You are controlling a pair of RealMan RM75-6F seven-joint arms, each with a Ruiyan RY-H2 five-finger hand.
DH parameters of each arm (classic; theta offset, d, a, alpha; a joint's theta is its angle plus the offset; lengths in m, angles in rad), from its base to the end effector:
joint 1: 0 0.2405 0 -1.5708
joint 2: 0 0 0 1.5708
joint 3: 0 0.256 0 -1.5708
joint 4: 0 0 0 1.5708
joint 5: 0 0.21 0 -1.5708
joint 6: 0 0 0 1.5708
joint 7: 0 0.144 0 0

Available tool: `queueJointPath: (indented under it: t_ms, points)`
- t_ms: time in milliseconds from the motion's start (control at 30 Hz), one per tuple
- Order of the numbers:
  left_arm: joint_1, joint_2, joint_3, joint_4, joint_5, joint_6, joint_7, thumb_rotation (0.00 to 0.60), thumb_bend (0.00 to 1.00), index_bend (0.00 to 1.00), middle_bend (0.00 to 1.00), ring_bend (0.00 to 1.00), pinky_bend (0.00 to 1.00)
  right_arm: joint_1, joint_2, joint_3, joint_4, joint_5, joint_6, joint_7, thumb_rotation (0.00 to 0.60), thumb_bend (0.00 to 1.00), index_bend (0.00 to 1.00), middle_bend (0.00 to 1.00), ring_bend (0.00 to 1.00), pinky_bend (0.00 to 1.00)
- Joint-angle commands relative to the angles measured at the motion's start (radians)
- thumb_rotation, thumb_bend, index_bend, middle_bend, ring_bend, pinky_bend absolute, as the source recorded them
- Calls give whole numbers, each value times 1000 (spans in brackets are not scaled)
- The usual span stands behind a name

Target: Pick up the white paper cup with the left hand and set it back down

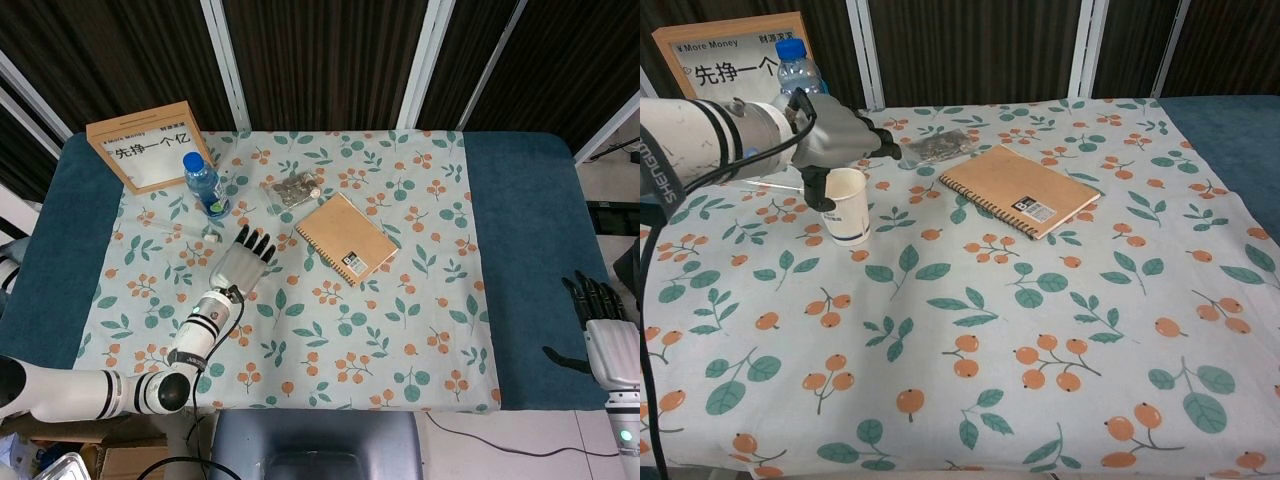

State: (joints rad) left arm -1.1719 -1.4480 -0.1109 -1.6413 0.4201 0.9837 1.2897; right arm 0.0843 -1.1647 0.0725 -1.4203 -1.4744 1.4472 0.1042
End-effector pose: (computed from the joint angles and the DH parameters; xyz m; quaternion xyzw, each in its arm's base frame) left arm -0.0716 0.3796 -0.0046 -0.8489 -0.1251 -0.1142 0.5007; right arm -0.3483 -0.1880 0.1655 0.5874 -0.3861 0.3704 0.6072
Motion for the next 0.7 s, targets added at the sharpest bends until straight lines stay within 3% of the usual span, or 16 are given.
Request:
queueJointPath:
  t_ms: [33, 333, 533, 700]
  points:
    - [-19, -14, 19, 20, -23, 7, 6, 600, 311, 0, 0, 0, 0, 2, -4, 2, 2, 3, -3, 0, 600, 69, 0, 0, 0, 0]
    - [-38, -43, 64, 82, -21, 5, -20, 600, 309, 3, 4, 0, 0, 8, -6, 10, -3, 22, -18, -10, 600, 69, 0, 0, 0, 0]
    - [-41, -53, 98, 110, 3, 1, -32, 600, 334, 135, 146, 0, 0, 13, -5, 14, -1, 40, -38, -11, 600, 69, 0, 0, 0, 0]
    - [-40, -55, 103, 113, 5, 1, -41, 600, 350, 191, 189, 0, 0, 15, -3, 17, 0, 47, -43, -12, 600, 69, 0, 0, 0, 0]
